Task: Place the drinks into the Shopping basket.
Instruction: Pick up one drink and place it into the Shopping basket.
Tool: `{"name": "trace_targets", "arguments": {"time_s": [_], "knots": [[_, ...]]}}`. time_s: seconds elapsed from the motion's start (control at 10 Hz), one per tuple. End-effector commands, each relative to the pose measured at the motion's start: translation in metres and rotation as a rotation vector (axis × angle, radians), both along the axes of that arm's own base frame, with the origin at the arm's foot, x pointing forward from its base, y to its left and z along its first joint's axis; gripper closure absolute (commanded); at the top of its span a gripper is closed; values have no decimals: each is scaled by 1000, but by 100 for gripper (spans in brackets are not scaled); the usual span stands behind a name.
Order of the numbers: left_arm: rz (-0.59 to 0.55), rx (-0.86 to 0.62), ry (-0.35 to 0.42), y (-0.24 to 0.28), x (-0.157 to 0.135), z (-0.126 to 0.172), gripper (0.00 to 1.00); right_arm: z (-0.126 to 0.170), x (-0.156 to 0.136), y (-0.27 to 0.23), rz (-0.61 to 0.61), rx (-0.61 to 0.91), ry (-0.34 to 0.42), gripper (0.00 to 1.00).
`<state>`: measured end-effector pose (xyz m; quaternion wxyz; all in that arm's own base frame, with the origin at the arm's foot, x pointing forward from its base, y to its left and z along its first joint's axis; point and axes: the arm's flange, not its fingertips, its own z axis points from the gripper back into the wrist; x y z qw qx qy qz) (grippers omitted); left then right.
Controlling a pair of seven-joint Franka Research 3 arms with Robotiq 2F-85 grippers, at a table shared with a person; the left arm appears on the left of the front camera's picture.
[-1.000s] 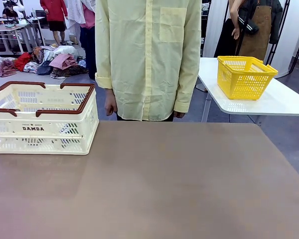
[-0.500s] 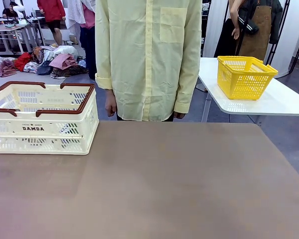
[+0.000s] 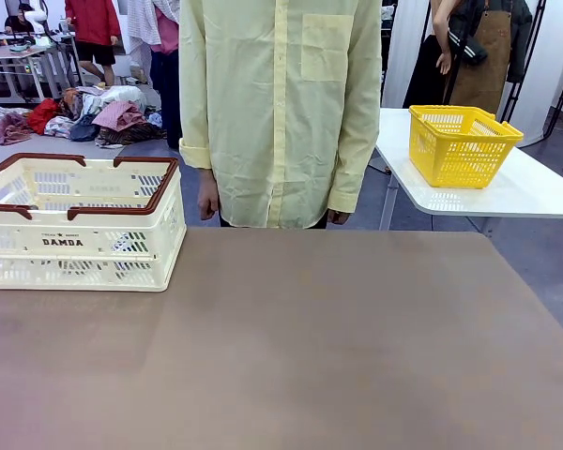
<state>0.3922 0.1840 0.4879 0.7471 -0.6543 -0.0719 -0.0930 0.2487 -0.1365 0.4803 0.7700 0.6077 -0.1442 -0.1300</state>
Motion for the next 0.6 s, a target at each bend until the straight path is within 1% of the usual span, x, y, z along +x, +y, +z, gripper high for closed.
{"name": "trace_targets", "arguments": {"time_s": [0.0,0.5], "knots": [[3,0,14,0,-2,5,0,5,1,1,-8,20,0,0],[3,0,14,0,-2,5,0,5,1,1,-8,20,0,0]]}}
